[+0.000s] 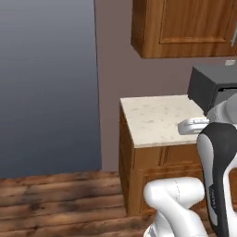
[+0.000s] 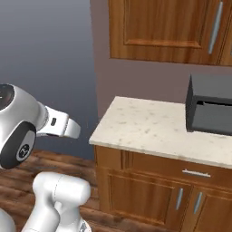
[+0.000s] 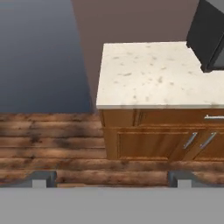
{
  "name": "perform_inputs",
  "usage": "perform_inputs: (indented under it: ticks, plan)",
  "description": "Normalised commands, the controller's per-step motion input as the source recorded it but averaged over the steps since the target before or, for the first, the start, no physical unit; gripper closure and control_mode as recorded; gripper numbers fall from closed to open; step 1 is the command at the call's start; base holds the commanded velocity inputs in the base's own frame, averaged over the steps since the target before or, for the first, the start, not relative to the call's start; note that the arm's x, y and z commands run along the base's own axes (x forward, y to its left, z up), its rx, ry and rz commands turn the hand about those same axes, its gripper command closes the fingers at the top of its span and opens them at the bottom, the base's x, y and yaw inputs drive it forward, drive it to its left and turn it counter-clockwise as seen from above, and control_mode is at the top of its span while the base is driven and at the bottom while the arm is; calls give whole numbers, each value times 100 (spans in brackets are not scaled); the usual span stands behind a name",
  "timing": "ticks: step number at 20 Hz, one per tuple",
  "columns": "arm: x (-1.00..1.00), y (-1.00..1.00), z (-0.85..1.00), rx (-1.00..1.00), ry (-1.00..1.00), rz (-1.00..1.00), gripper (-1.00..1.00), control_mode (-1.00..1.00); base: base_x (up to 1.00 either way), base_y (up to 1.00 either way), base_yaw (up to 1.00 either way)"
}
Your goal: Navigate to the toaster oven.
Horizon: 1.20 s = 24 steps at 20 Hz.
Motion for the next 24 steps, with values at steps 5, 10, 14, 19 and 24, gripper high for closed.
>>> perform_inputs:
  ticks: [5, 10, 14, 19, 24]
  plan:
    - [0, 0, 0, 0, 0, 0, -100, 100, -2, -100, 47]
    - [0, 0, 0, 0, 0, 0, -100, 100, -24, -100, 17]
    - [0, 0, 0, 0, 0, 0, -100, 100, -2, -100, -20]
    - [0, 0, 0, 0, 0, 0, -100, 100, 26, -67, -33]
    - [0, 0, 0, 0, 0, 0, -100, 100, 90, 3, -25]
